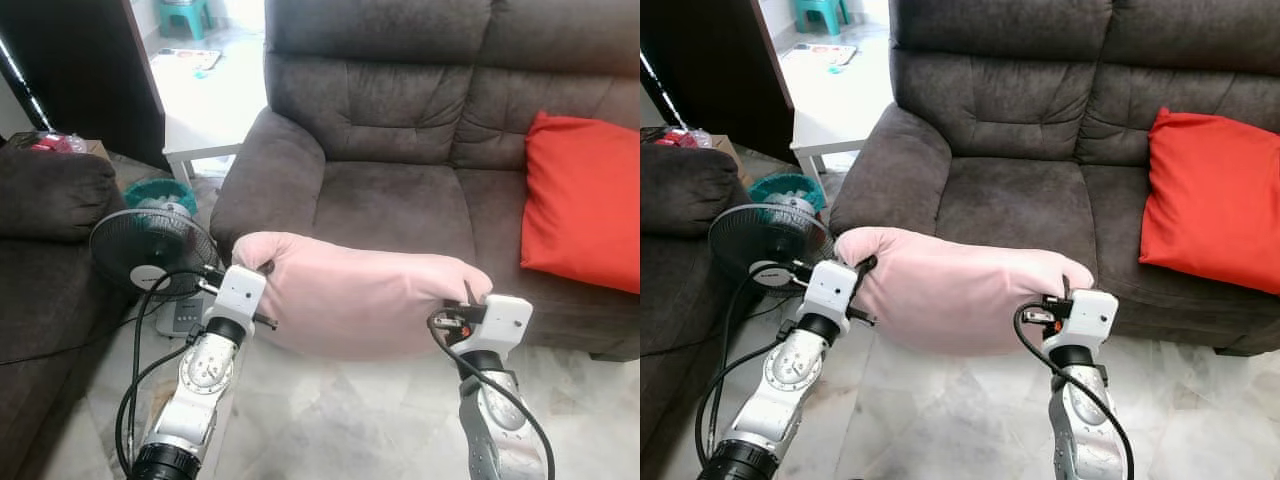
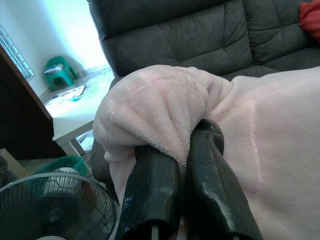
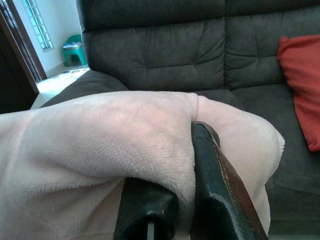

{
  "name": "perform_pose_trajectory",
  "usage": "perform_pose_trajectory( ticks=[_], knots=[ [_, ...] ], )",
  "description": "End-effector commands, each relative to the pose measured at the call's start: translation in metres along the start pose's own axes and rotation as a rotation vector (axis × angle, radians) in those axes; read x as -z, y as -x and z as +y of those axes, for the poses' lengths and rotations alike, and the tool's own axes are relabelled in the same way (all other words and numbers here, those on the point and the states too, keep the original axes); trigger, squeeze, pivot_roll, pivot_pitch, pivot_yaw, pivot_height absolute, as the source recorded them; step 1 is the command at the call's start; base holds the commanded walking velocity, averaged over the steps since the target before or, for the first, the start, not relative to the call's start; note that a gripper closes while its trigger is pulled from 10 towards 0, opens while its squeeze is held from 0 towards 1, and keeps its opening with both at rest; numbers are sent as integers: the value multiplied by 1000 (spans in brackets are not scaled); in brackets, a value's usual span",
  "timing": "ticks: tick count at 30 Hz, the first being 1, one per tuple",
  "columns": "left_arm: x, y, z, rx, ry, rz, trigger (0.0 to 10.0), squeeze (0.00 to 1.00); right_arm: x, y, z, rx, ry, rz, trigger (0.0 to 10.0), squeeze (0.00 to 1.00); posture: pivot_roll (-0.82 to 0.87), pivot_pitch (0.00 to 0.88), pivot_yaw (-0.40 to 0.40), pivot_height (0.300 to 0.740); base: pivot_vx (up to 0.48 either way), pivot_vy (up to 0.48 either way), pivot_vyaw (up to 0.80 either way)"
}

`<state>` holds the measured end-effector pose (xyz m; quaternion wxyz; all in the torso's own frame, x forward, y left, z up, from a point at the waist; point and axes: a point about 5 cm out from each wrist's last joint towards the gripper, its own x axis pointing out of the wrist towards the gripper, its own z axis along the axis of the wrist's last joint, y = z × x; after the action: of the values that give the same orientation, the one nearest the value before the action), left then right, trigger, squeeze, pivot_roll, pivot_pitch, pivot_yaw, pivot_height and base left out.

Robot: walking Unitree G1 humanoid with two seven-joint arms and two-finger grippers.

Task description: Move the pillow to the sofa from floor

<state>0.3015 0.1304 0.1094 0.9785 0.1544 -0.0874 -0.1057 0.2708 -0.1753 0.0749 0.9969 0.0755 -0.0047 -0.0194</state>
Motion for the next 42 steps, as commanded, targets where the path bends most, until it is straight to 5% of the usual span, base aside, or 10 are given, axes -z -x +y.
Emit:
perform_pose_trajectory(
  ticks=[1,14,42],
  knots=[
    [-14,-4,5,-13,-10,-71,10000,0,-17,-2,3,-8,-7,-79,10000,0,44,0,-19,740,0,0,0],
    [-20,-11,7,-9,-4,-89,10000,0,-27,-10,7,-46,66,-95,10000,0,61,16,-30,740,18,0,0],
    [-24,-11,11,-39,4,-106,10000,0,-38,-15,9,-69,80,-124,10000,0,56,52,-38,740,309,0,0]
  ],
)
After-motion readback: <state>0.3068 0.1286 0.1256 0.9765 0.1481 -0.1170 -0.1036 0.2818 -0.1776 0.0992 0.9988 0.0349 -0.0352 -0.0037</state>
